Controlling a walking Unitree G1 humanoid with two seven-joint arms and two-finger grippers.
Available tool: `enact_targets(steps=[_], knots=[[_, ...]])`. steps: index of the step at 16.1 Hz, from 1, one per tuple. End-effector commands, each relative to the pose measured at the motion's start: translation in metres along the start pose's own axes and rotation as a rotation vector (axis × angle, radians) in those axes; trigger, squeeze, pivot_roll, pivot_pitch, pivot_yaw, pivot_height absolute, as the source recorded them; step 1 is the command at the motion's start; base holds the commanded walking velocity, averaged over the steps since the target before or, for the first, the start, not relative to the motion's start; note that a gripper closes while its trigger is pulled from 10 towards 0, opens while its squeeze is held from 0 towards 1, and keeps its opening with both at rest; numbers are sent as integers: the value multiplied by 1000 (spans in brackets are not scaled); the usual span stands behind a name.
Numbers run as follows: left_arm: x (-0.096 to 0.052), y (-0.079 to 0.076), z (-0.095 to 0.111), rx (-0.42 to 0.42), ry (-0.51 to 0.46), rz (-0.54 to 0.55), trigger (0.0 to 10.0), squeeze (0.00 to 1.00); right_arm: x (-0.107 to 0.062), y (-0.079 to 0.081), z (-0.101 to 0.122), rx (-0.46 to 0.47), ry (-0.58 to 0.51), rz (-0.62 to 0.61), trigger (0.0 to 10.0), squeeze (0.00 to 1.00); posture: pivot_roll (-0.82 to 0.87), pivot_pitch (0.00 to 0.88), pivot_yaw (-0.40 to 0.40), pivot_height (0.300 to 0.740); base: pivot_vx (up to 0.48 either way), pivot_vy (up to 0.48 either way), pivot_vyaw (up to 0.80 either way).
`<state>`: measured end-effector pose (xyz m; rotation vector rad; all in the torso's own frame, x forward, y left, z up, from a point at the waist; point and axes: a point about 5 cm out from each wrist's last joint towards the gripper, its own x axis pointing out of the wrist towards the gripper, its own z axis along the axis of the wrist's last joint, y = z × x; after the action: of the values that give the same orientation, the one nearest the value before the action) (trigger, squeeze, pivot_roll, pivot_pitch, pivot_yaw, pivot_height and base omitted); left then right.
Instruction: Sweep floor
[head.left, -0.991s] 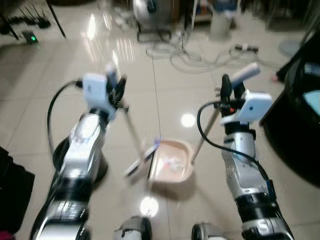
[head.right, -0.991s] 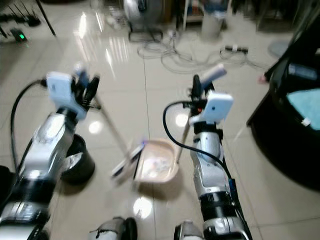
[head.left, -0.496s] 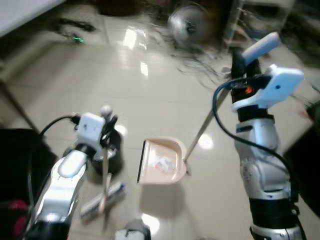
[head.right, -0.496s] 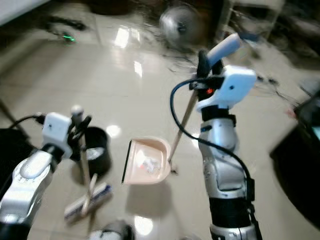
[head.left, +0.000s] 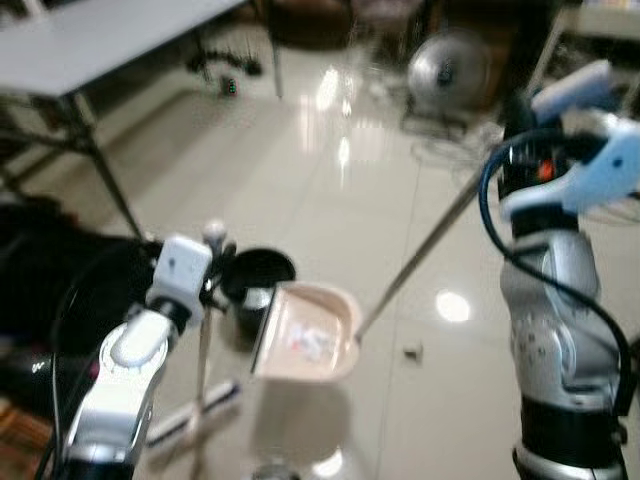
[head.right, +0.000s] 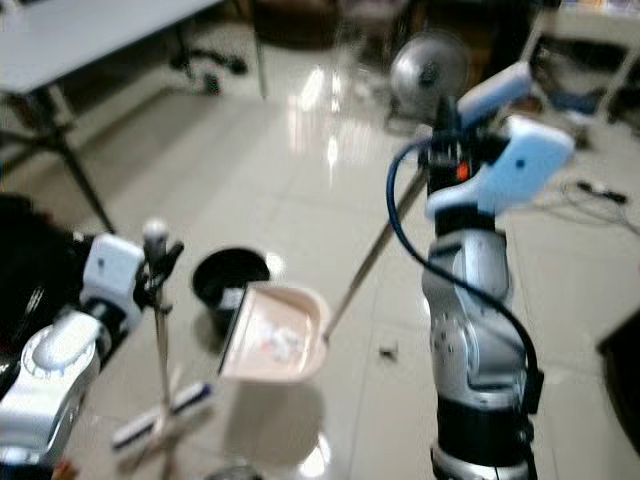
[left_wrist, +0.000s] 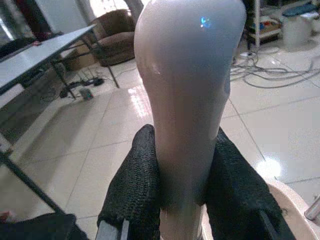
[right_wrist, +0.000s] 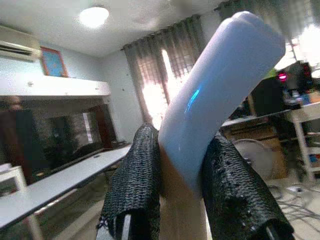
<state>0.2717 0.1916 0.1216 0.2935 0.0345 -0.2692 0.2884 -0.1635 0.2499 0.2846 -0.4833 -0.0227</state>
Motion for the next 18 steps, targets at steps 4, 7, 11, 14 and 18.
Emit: enact_targets(steps=[4,7,11,14,18], knots=[[10,-9,19,30,-83,-4,10000,0,5,-4,21,13,-61,-30,10000,0,32,5,40,740,294,0,291],[14,-11,19,25,-82,-2,10000,0,7,-5,23,-7,-54,-25,10000,0,30,2,42,740,382,0,0],[16,-13,20,21,-81,-13,10000,0,10,-1,23,-20,-29,-5,10000,0,32,0,37,740,407,0,0],[14,-11,18,19,-75,10,10000,0,11,2,20,-31,-3,18,10000,0,35,0,26,740,409,0,0],[8,-7,15,16,-67,41,10000,0,16,8,18,-30,6,45,10000,0,55,0,-7,740,411,0,698]])
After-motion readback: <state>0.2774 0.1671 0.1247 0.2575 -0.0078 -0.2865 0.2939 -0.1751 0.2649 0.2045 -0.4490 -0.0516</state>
